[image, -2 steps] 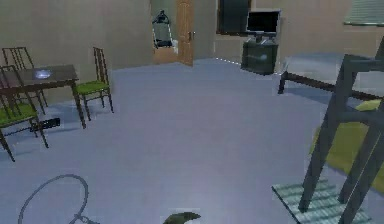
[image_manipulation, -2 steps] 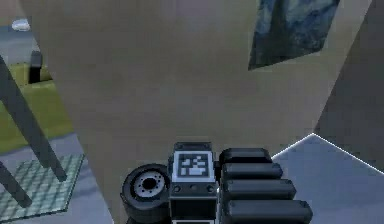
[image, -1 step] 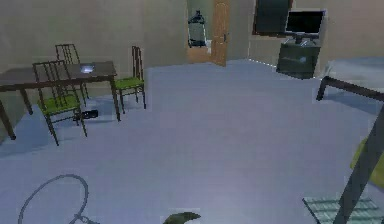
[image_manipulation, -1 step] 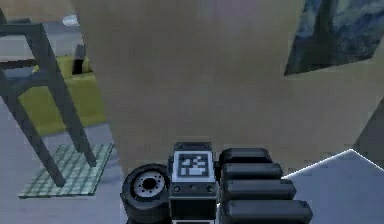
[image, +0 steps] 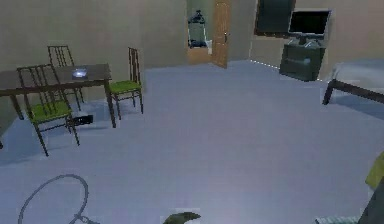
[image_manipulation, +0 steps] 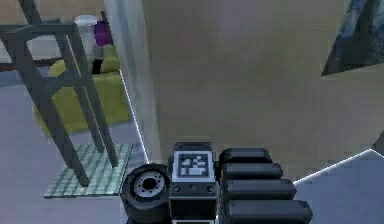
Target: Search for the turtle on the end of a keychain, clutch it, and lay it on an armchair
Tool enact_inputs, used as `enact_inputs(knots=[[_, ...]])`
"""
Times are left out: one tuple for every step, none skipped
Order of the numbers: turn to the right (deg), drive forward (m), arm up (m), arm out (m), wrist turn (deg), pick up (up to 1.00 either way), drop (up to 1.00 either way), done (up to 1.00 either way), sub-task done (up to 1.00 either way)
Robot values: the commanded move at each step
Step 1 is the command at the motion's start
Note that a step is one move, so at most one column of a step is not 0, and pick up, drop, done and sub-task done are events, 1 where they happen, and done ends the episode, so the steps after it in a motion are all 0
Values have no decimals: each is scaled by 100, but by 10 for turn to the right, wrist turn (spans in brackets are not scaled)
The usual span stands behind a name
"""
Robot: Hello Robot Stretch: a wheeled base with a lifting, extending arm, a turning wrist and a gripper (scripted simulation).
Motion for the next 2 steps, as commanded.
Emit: enact_inputs(knots=[[150,0,0,0,0,0,0,0,0],[0,100,0,0,0,0,0,0,0]])
